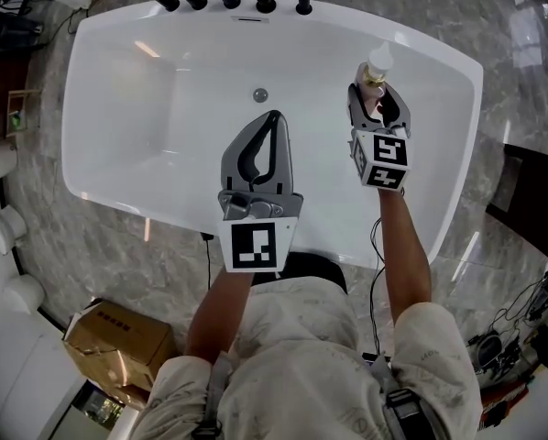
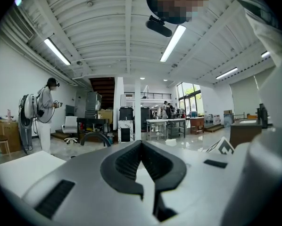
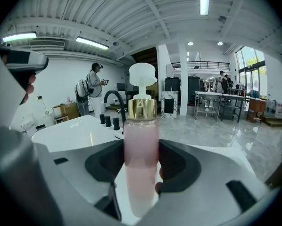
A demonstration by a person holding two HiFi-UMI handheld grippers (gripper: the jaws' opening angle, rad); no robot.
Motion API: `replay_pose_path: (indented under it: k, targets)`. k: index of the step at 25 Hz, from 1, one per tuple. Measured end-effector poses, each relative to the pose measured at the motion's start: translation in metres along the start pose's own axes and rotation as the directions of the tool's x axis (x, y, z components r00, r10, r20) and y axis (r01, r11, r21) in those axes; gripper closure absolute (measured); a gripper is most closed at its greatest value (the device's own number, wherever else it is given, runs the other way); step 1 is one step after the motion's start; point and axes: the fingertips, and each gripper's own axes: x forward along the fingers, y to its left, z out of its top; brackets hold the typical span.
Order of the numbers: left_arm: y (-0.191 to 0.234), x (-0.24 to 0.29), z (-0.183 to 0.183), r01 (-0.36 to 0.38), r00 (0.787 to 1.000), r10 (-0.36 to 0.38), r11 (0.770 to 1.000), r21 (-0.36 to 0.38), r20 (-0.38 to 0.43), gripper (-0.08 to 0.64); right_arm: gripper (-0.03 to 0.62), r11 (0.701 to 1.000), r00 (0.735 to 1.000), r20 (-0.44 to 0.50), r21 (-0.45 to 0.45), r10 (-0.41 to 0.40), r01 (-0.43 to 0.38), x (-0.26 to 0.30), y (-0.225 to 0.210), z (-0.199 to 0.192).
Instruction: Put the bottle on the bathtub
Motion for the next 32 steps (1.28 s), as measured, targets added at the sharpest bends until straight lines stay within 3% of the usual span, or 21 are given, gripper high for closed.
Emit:
replay_pose_path:
  k: [5, 13, 32]
  targets:
    - [0.006, 0.003, -0.006, -0.012, 1.0, 0.011, 0.999, -0.044, -0.021, 0.56, 0.391, 1.0, 1.0, -0.028, -0.003, -0.004, 0.004, 0.039, -0.011, -0.01]
    - [0.011, 0.003, -0.022, -0.019, 0.998, 0.017, 0.999, -0.028, -0.059, 0.56, 0.391, 1.0, 0.997, -0.071, -0.018, -0.009, 0.008, 0.1, -0.028, -0.014]
    - [0.017, -0.011, -0.069, -0.019, 0.992, 0.016, 0.999, -0.025, -0.125, 0.56, 0.393, 0.998, 0.998, -0.015, -0.011, -0.069, 0.069, 0.22, -0.068, 0.045]
